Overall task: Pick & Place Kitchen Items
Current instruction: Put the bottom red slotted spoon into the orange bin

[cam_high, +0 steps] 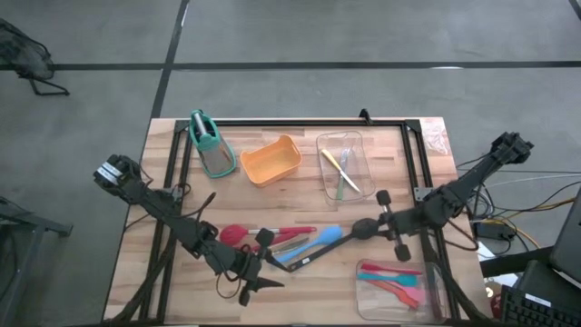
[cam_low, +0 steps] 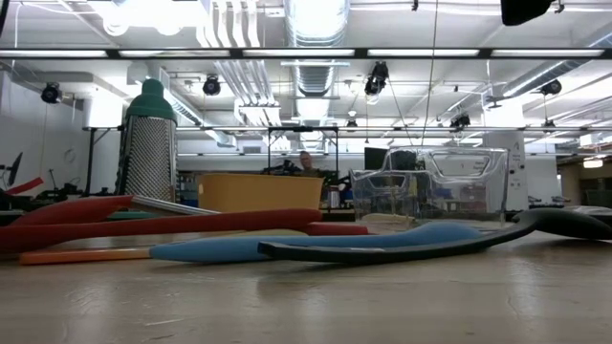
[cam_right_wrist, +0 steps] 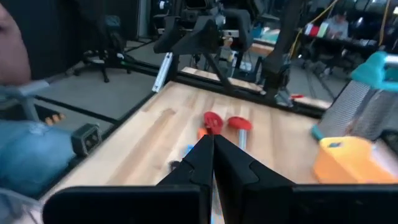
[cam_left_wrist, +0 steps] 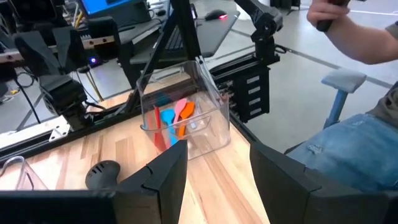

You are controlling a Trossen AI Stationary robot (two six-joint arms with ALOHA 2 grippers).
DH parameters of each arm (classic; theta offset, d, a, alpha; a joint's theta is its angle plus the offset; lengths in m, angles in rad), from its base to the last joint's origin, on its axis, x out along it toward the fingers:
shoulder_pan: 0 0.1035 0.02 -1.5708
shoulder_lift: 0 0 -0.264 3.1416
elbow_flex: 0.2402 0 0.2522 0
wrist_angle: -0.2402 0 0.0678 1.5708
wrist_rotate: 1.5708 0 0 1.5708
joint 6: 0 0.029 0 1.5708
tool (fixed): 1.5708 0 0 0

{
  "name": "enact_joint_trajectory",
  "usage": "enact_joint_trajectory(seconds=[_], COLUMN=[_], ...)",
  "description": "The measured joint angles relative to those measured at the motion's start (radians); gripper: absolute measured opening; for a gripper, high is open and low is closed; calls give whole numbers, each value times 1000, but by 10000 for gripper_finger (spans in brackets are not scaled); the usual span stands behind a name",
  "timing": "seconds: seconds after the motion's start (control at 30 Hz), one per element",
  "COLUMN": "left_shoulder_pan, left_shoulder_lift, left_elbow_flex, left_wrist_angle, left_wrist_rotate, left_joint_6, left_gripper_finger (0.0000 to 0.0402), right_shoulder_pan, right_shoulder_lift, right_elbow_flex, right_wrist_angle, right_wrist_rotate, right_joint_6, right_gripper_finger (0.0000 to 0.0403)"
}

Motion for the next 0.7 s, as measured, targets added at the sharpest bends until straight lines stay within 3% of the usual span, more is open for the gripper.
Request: enact_joint_trajectory(seconds=[0.1,0.7], left_shoulder_pan=[1,1], left_shoulder_lift=[0,0], left_elbow_flex=[0,0], left_wrist_angle=[1,19], left_wrist_rotate=[0,1], left_joint_6=[-1,-1], left_gripper_finger=[181,181], right_shoulder_pan=[0,0], right_shoulder_lift=[-59,-267], right_elbow_flex=[-1,-101], right_wrist_angle=[-47,-151], right_wrist_rotate=[1,0], right_joint_6=[-74,-10], right_gripper_finger=[8,8])
